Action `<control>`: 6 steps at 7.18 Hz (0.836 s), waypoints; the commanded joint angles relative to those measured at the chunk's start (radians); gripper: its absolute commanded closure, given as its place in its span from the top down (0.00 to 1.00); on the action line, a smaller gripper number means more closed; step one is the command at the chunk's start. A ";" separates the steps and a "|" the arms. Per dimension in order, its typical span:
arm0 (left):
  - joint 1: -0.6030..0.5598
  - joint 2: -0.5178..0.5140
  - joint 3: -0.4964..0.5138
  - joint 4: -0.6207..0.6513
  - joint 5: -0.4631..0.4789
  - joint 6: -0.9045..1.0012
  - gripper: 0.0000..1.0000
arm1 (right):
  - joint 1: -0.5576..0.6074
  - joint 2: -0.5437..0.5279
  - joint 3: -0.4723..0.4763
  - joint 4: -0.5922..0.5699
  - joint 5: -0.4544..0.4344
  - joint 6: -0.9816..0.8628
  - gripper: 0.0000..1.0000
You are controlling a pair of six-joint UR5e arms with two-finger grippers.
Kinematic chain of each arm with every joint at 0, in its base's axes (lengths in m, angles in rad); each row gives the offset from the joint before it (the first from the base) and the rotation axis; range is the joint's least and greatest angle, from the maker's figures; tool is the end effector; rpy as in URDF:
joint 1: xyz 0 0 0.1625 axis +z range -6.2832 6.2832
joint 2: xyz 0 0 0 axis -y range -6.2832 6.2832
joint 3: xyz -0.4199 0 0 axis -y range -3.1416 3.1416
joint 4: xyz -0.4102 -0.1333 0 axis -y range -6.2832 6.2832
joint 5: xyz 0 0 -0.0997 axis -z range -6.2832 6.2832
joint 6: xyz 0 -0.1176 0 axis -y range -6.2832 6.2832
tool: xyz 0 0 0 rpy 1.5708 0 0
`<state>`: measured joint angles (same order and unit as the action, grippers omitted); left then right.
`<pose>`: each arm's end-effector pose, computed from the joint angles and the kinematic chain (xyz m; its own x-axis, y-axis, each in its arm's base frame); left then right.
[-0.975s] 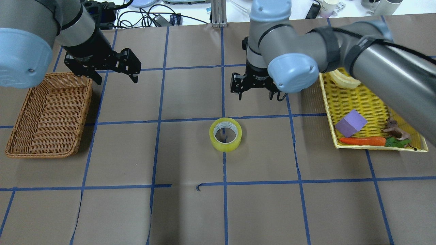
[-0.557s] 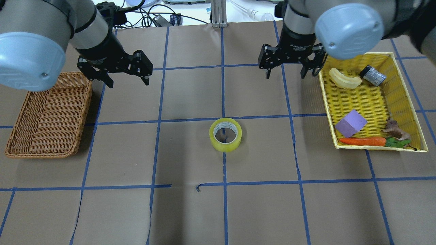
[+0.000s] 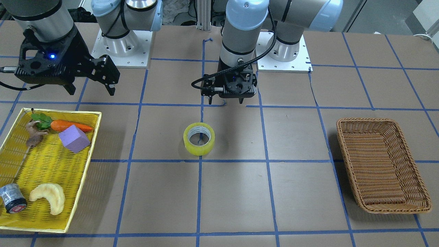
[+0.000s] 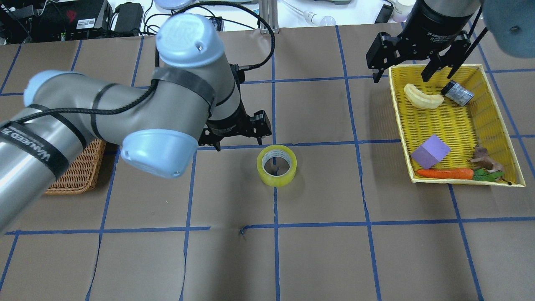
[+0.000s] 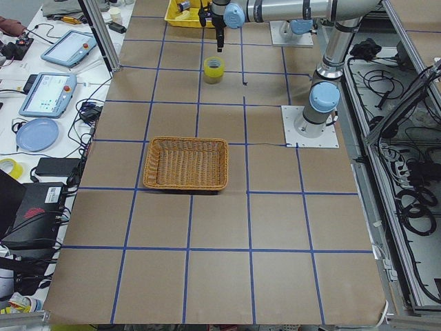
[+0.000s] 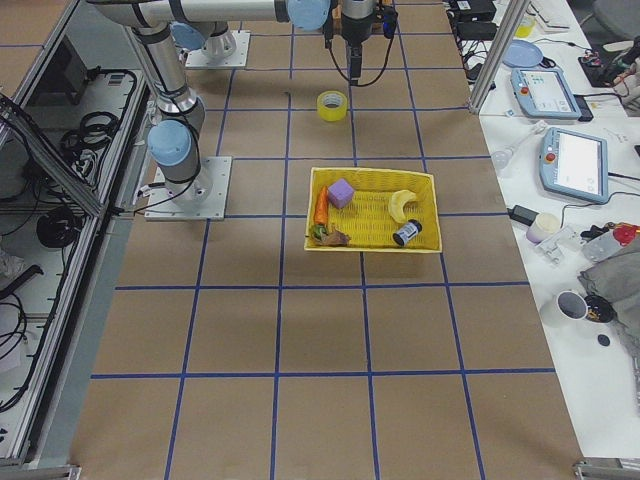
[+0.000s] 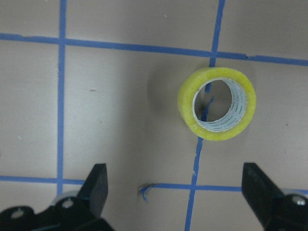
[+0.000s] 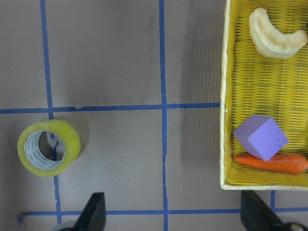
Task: Transfer tape with both arms
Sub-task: 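Raise the right gripper back over the tray while the left gripper moves toward the tape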
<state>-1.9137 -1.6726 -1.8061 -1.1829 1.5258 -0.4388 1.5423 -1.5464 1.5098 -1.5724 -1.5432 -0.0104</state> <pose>-0.3105 -0.4576 0.3323 -0.9937 -0.0936 0.0622 -0.0954 0.9951 -0.0269 0.1216 -0.5280 0.4836 -0.9995 0.0170 -0.0272 0.0181 0.9991 -0.0385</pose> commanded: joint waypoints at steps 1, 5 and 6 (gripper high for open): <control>-0.024 -0.053 -0.067 0.144 -0.003 -0.014 1.00 | 0.001 -0.003 0.000 0.002 -0.001 -0.002 1.00; -0.030 -0.212 -0.087 0.314 0.030 -0.008 1.00 | 0.001 -0.001 0.001 0.002 0.003 -0.002 1.00; -0.030 -0.248 -0.085 0.342 0.030 -0.009 1.00 | 0.002 -0.001 0.001 0.002 0.005 0.000 1.00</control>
<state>-1.9434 -1.8711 -1.8915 -0.8877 1.5523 -0.4467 1.5436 -1.5479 1.5109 -1.5708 -1.5399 -0.0119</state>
